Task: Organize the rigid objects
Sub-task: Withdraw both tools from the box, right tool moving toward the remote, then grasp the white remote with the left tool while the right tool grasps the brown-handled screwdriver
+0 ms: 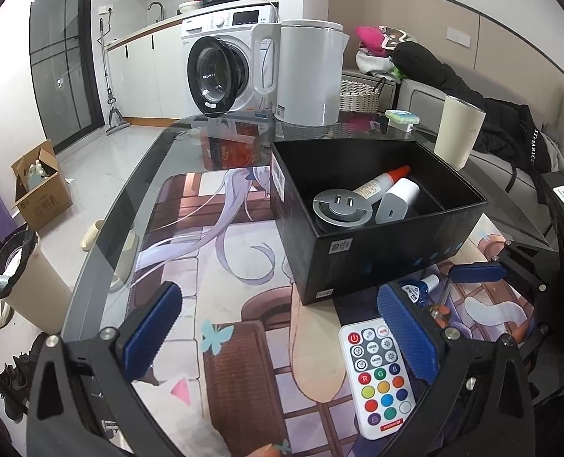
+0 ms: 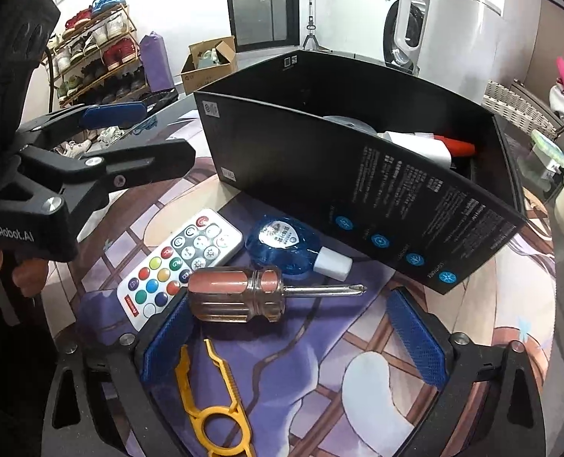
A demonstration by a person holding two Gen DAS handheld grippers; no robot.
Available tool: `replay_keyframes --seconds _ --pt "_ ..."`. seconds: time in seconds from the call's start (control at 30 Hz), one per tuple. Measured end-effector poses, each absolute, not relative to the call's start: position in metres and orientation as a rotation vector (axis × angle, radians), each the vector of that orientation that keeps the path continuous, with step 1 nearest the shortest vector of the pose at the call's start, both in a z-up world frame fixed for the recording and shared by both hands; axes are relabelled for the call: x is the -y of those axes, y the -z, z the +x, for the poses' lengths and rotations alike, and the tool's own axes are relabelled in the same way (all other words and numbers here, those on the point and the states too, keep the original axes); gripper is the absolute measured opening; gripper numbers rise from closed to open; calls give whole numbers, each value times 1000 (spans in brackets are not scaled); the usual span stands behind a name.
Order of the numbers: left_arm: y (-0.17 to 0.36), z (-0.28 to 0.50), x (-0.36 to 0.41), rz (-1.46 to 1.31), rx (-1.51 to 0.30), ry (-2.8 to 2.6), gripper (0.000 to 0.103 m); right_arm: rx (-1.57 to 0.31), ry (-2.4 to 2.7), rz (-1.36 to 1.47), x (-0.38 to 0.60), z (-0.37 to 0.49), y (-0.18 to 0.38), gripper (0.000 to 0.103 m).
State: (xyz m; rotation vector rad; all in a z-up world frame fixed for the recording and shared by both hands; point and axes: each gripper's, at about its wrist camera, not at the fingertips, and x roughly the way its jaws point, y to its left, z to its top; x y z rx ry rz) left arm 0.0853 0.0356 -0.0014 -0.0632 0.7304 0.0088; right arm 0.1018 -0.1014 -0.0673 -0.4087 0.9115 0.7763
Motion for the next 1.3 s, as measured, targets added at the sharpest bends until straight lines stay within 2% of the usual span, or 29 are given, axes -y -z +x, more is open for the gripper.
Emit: replay_keyframes --seconds 0.1,0.57,1.3 --pt "1 86 -33 -53 -731 -3 103 -900 -756 -407 107 101 67 86" --pt "3 78 -14 -2 -770 78 103 -837 -753 -355 134 95 42 86" --pt "31 80 18 94 -939 131 103 -800 -704 -325 156 94 29 86"
